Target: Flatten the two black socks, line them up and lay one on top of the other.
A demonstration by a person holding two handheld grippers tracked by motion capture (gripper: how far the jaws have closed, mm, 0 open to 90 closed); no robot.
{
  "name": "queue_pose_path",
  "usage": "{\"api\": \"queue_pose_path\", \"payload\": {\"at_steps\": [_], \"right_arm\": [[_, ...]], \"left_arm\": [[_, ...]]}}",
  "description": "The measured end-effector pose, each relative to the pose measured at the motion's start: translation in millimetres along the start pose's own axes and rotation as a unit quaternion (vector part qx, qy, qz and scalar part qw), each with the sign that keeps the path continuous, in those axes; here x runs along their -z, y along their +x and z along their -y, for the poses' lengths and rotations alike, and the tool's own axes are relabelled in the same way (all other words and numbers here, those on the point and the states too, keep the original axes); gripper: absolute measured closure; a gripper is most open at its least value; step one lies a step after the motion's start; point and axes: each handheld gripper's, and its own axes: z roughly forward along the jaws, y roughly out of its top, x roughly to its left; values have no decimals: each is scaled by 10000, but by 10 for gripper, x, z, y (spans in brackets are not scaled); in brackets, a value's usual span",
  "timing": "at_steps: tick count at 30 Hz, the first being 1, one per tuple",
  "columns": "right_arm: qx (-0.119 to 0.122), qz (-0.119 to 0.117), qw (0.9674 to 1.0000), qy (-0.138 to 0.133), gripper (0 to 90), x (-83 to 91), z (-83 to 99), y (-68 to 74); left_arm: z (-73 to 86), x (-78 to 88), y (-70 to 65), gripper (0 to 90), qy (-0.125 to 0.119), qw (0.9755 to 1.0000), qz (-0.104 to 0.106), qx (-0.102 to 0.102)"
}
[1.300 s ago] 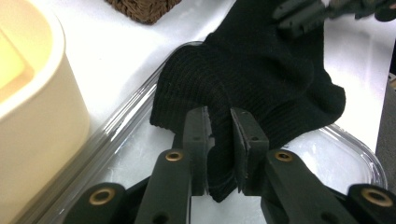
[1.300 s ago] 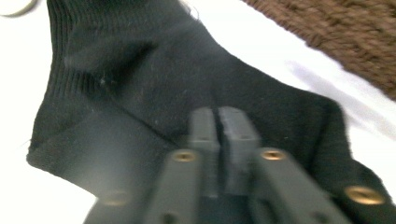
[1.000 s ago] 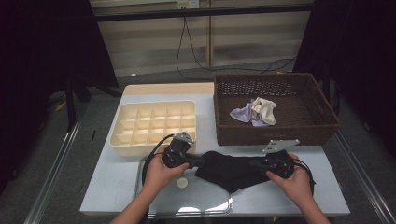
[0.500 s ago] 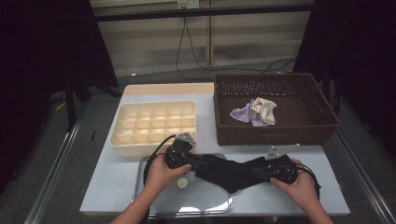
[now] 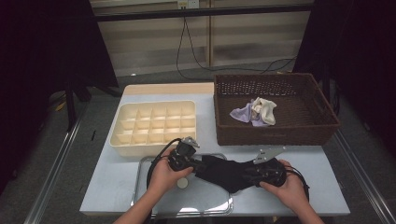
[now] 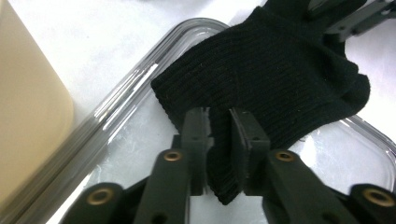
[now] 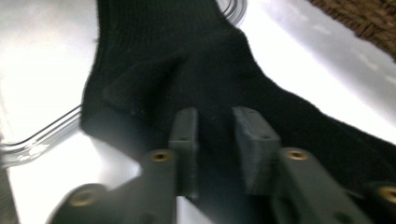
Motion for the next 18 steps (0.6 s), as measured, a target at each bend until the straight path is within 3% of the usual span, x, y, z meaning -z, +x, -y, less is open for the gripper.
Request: {"api": "queue_pose_path", "payload": {"at_steps": [2,3,4,8,10,14,18], "right_arm": [[-13,-44,10000,-15,867,28,-8,-17],[-50,-58,10000,-61,873,40,-5,-25],[-100,-43,9999,-80,874,49,2,-29],[-58,-54,9999,-122,875,108,-10,-17],[-61,-55,9997,-228,875,148,-21,-12],[-77,-152,9997,-175,874,180,-2,-9],[-22,-189,9998,-77,866,159,24,11]], "left_arm": [[-13,9,-8,810,1,10000,40,54],[-19,22,-2,812,2,10000,81,17],[-22,26,-26,816,-138,9997,86,178],[-54,107,-58,819,-294,9993,148,166],[-59,132,-65,819,-268,9994,141,158],[-33,90,-77,818,-205,9992,283,197],[-20,57,-81,773,-160,9997,169,87]]}}
